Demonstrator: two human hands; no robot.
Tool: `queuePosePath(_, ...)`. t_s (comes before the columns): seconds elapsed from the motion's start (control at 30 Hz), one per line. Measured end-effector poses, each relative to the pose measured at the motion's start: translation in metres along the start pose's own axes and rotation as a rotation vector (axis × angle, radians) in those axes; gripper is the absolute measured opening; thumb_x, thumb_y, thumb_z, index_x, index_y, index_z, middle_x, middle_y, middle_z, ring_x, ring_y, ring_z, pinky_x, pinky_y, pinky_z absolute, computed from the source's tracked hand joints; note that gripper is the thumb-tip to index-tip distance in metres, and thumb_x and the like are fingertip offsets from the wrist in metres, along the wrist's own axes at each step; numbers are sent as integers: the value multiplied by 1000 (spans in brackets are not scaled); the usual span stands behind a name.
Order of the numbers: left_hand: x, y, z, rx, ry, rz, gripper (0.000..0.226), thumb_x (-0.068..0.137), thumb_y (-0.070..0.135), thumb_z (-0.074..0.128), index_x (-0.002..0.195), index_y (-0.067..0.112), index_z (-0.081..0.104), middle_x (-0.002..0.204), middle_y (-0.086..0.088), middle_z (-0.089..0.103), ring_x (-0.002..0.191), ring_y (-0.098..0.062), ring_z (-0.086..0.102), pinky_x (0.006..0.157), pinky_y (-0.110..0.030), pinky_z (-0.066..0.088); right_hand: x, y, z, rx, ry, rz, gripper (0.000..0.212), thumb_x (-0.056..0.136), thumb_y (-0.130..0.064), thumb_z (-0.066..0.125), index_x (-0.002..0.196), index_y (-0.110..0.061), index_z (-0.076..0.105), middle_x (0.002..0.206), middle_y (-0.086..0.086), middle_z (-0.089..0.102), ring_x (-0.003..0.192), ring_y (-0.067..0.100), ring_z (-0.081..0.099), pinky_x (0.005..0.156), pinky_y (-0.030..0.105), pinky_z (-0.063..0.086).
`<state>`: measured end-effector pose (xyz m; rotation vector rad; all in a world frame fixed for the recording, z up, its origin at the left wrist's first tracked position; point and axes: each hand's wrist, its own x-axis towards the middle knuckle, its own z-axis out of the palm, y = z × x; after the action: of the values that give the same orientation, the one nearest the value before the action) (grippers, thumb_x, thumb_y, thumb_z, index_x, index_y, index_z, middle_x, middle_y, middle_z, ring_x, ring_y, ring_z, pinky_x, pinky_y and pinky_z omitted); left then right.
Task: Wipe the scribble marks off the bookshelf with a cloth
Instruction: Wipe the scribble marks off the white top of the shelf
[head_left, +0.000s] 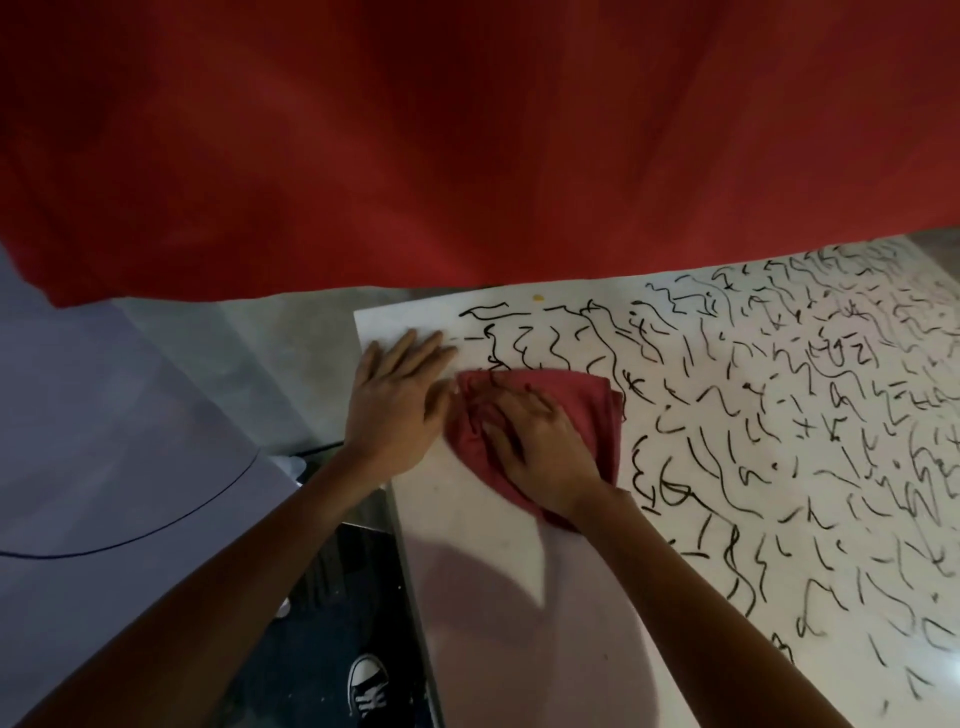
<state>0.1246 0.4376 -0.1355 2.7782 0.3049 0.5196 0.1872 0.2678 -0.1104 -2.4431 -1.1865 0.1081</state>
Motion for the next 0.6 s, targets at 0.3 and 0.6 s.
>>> queuePosePath(0.3,1,1,3,-23,83,-54,45,88,31,40,118,13,68,126,-6,63,122,-31,56,105,-41,22,-45,-13,0,-18,75,-52,35,93,-26,37,121,-19,55,121,5,65,116,18,56,105,42,41)
queuePosePath(0.6,-5,-3,3,83,74,0,47,90,28,36,120,9,66,128,-10,62,119,-31,58,106,-42,33,-47,-21,7,-89,54,-23,44,101,-32,28,130,-12,53,134,3,58,130,12,40,111,29,23)
